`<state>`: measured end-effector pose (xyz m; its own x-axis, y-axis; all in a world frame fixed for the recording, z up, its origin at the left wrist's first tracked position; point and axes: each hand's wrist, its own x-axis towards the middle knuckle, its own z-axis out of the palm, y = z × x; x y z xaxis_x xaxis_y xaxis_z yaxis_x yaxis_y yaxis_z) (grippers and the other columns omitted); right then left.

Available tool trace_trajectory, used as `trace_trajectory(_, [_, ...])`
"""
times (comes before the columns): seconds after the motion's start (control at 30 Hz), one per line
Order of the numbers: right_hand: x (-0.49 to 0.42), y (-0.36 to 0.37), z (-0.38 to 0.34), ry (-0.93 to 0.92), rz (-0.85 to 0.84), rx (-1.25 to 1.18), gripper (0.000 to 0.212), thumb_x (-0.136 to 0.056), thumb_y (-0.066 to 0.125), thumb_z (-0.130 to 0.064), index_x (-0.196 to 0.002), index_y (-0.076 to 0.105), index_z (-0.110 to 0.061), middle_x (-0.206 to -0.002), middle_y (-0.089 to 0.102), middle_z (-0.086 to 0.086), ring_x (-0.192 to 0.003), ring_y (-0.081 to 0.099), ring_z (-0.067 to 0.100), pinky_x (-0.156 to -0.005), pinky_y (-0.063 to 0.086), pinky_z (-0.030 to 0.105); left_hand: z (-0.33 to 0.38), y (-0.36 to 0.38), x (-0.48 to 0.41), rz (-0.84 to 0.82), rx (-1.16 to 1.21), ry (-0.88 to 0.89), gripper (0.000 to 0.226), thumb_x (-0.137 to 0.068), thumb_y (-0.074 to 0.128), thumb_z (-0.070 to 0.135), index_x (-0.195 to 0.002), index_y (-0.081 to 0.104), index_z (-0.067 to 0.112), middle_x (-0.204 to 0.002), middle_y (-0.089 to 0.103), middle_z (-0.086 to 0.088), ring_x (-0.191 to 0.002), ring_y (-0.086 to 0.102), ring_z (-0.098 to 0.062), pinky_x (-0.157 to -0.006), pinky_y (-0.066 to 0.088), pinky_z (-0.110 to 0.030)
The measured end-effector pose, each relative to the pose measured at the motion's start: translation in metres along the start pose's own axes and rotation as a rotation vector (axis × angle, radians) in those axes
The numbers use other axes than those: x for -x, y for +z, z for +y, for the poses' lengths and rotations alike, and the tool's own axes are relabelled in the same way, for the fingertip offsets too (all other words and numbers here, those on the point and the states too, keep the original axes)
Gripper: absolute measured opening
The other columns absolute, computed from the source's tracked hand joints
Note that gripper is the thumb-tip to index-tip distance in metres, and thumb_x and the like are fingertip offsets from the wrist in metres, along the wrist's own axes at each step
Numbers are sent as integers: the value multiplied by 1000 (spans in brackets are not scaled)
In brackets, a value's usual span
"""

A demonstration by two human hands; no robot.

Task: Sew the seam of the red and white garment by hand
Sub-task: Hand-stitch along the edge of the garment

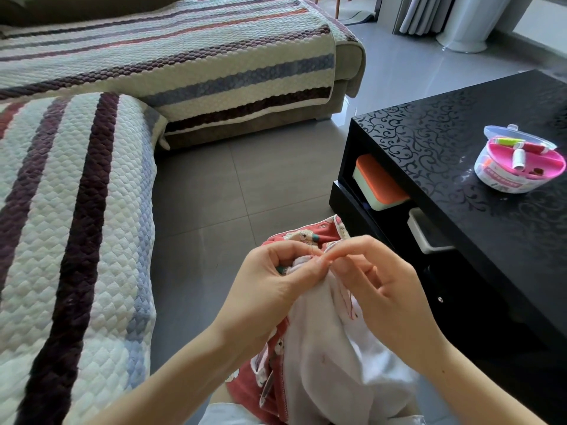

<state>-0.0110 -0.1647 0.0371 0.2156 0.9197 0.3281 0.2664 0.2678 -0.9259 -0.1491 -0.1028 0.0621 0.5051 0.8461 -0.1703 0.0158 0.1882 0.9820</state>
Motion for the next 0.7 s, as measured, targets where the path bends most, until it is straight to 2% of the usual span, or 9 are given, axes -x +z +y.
trace_trajectory(0.03, [-2,1,1,2,35,-7,14,-93,58,-39,-89,67,-28,-78,69,2,-52,58,17,-45,41,22,1,1,-1,18,-3,-7,2,-72,78,23,-71,76,23,-75,72,1,-75,66,-11,-74,54,-26])
trace_trajectory(0.1, [-6,3,1,-30,81,-6,10,-92,62,-18,-87,69,-21,-82,71,-13,-71,66,5,-61,48,13,-1,1,-3,75,-25,-21,14,-80,73,12,-69,76,19,-76,72,4,-76,66,-8,-75,53,-24])
trace_trajectory(0.23, [-9,2,3,-185,138,119,11,-90,59,-16,-85,69,-15,-89,69,-12,-95,67,11,-76,55,29,1,3,-5,133,-40,-45,19,-83,69,6,-67,74,15,-75,73,4,-73,65,-5,-71,52,-18])
trace_trajectory(0.33, [-4,-1,0,-153,161,-17,13,-92,56,-11,-85,67,-12,-94,73,-6,-104,67,15,-88,53,31,-1,3,-6,154,-54,-75,20,-85,67,4,-68,74,13,-78,73,2,-76,66,-8,-76,53,-27])
trace_trajectory(0.4, [-3,-5,-8,-194,201,-90,13,-94,54,-5,-87,63,-9,-90,73,1,-101,69,22,-85,54,32,-6,-1,-7,222,-92,-116,19,-86,65,4,-71,74,13,-80,73,2,-81,67,-12,-83,54,-35])
trace_trajectory(0.47, [-9,-12,-13,-172,229,-133,12,-95,53,-9,-86,60,-8,-83,73,5,-90,72,25,-78,57,34,-8,-4,-6,224,-110,-156,19,-86,65,6,-72,75,14,-81,73,2,-86,67,-16,-87,53,-39])
trace_trajectory(0.53, [-17,-18,-14,-60,211,-217,14,-93,53,-16,-84,60,-8,-73,71,6,-75,71,25,-73,58,35,-6,-7,-7,182,-51,-210,27,-85,63,5,-65,75,18,-78,73,3,-84,65,-14,-87,50,-35])
trace_trajectory(0.6, [-23,-22,-10,93,175,-415,15,-87,55,-24,-79,65,-15,-62,64,4,-60,66,21,-66,57,31,-4,-10,-11,160,45,-288,31,-83,64,5,-58,74,20,-73,72,5,-82,64,-12,-86,48,-30])
trace_trajectory(0.7, [-31,-26,-3,223,146,-609,18,-80,57,-31,-77,69,-18,-58,51,3,-49,50,16,-52,48,24,-2,-14,-13,73,174,-355,8,-67,74,9,-64,75,16,-81,72,-4,-79,66,-16,-76,52,-27])
